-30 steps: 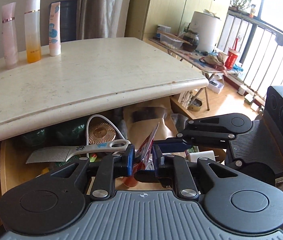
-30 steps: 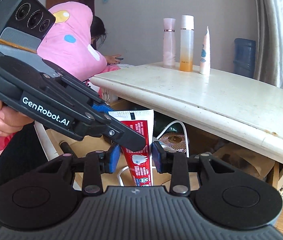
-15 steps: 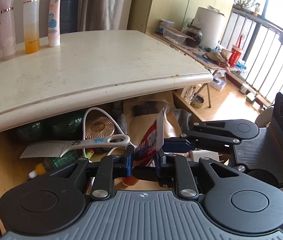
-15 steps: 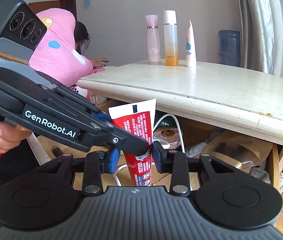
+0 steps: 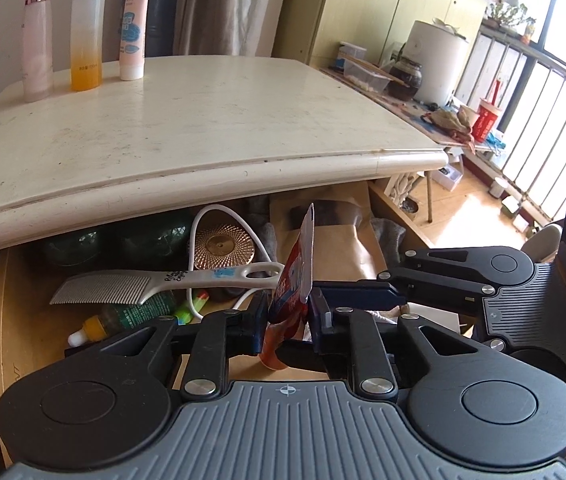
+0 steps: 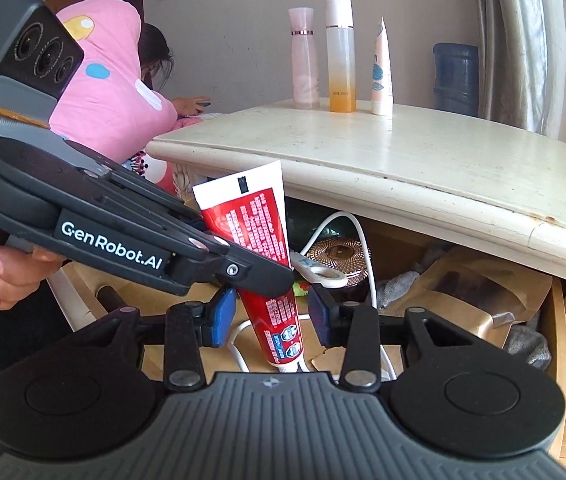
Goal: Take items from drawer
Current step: 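Lift the red toothpaste tube up out of the drawer with the left tool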
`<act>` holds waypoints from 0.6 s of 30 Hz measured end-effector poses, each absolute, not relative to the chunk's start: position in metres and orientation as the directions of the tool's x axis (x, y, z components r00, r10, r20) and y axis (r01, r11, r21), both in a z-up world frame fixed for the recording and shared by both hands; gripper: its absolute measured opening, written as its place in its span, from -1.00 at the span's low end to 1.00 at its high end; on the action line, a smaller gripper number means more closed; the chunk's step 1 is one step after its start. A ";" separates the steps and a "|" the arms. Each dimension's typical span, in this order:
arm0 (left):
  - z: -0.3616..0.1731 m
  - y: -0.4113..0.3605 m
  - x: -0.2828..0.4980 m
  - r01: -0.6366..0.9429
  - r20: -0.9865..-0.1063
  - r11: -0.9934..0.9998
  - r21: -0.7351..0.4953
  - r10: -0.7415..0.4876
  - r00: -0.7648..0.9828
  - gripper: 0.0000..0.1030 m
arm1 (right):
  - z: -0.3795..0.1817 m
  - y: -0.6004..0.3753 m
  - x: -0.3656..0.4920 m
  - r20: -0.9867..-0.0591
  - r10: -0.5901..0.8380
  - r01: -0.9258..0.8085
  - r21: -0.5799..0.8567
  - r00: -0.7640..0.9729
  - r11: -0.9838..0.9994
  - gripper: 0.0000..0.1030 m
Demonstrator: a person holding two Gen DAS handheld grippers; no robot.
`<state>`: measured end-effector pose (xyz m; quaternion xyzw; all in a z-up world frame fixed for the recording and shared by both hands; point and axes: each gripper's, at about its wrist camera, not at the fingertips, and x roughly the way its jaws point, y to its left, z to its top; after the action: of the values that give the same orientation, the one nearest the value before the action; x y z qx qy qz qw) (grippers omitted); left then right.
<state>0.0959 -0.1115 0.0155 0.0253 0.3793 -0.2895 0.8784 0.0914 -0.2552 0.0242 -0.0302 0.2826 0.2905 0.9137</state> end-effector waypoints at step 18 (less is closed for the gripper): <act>0.012 -0.102 0.102 0.535 -0.665 0.816 -0.218 -0.526 0.530 -0.58 | 0.011 -0.224 0.103 -0.695 0.396 -0.553 -0.002 0.600 0.833 -0.38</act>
<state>0.1022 -0.1016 0.0124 0.0063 0.3782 -0.3033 0.8746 0.1030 -0.2243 0.0111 -0.1092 0.3583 0.2673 0.8878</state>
